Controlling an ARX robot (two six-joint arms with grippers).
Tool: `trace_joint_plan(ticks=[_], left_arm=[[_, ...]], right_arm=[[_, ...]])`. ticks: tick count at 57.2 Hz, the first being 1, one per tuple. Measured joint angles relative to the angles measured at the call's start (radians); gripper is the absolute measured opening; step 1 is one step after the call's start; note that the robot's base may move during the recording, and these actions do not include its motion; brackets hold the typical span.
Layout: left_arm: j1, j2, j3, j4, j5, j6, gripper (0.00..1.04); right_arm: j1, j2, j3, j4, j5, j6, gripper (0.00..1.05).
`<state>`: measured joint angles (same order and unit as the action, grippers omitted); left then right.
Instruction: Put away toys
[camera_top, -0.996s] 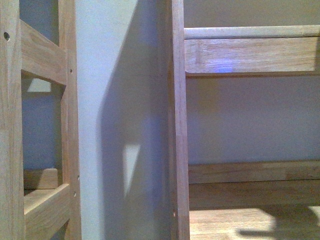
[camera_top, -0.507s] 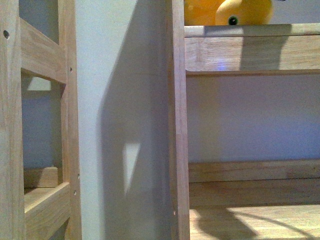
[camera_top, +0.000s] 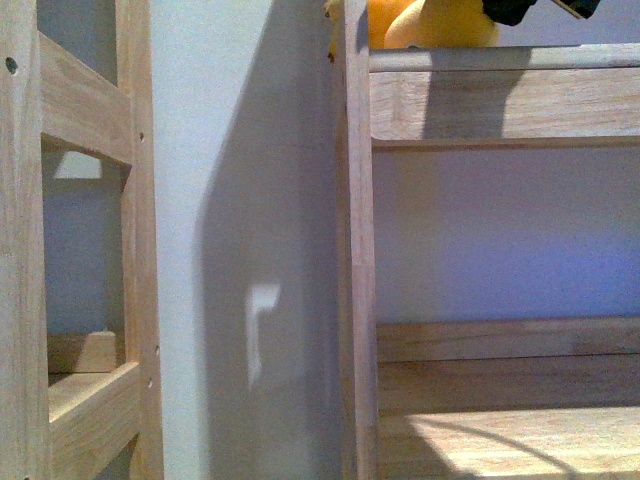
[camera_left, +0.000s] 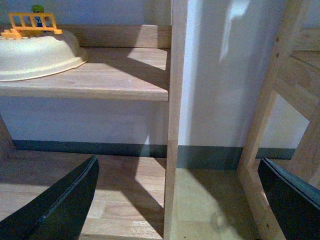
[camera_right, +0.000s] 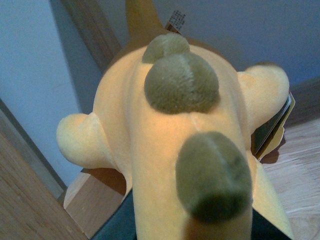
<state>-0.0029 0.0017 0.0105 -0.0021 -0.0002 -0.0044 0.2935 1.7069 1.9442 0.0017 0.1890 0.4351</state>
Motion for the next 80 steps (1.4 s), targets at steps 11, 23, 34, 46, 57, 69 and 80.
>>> trace_joint_plan(ticks=[11, 23, 34, 46, 57, 69, 80], left_arm=[[0.0, 0.0, 0.0, 0.0, 0.0, 0.0, 0.98], [0.0, 0.0, 0.0, 0.0, 0.0, 0.0, 0.98], [0.0, 0.0, 0.0, 0.0, 0.0, 0.0, 0.98], [0.0, 0.0, 0.0, 0.0, 0.0, 0.0, 0.98], [0.0, 0.0, 0.0, 0.0, 0.0, 0.0, 0.98], [0.0, 0.0, 0.0, 0.0, 0.0, 0.0, 0.98], [0.0, 0.0, 0.0, 0.0, 0.0, 0.0, 0.98]], right_arm=[[-0.01, 0.0, 0.008, -0.008, 0.022, -0.018, 0.55], [-0.008, 0.0, 0.016, 0.028, 0.034, -0.09, 0.83], [0.007, -0.005, 0.016, 0.096, 0.057, -0.163, 0.98], [0.028, -0.061, -0.017, 0.185, 0.1, -0.275, 0.98], [0.028, -0.141, -0.082, 0.231, 0.175, -0.351, 0.98], [-0.013, -0.369, -0.314, 0.242, 0.253, -0.411, 0.98], [-0.1, -0.655, -0.565, 0.235, 0.29, -0.422, 0.98]])
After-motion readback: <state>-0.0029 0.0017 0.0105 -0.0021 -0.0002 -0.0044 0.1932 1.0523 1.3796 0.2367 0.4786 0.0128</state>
